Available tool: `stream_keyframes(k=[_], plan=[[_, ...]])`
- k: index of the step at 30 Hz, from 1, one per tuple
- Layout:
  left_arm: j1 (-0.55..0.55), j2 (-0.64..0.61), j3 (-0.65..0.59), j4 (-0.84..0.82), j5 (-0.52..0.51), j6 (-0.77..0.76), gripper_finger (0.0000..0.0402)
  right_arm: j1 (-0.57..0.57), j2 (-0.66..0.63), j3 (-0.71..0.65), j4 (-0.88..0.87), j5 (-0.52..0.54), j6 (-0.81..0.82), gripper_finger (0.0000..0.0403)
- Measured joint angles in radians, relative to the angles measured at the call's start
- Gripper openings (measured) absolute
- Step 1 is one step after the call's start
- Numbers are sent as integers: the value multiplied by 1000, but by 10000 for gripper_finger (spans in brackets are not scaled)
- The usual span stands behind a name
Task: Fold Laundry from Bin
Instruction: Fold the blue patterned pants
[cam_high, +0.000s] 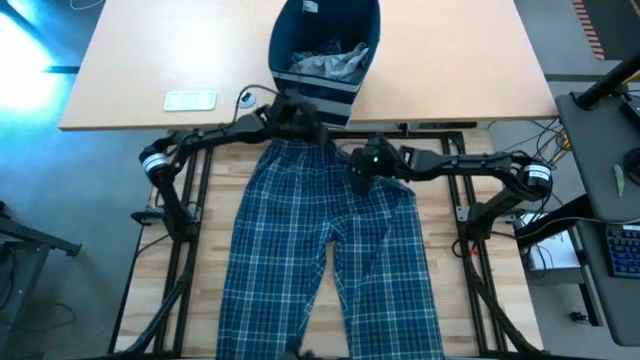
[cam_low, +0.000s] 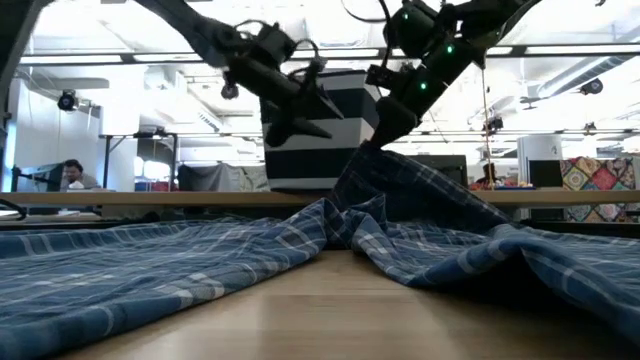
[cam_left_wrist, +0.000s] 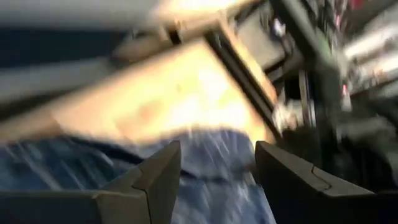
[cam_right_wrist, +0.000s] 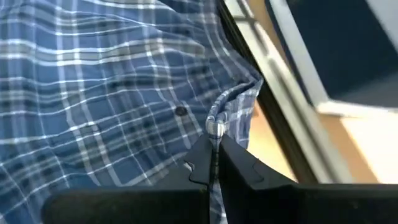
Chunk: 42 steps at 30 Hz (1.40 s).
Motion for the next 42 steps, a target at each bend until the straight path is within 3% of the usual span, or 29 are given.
stream_keyframes(k=[4, 8, 12, 18, 31, 42], plan=[[-89, -109, -149, 54, -37, -176, 190, 43, 15, 0, 11, 81, -72, 9], [-148, -152, -364, 399, -83, -492, 190, 70, 49, 1, 28, 86, -128, 9], [-159, -96, -525, 801, -133, -828, 190, 94, 84, 11, 35, 115, -251, 11], [-166, 38, -568, 1036, -110, -1098, 190, 108, 122, 36, 31, 186, -471, 11], [-160, 223, -377, 1049, -76, -1144, 190, 106, 122, 71, 27, 188, -500, 12], [-146, 228, -378, 1025, -62, -1110, 180, 106, 110, 87, -4, 168, -462, 13]])
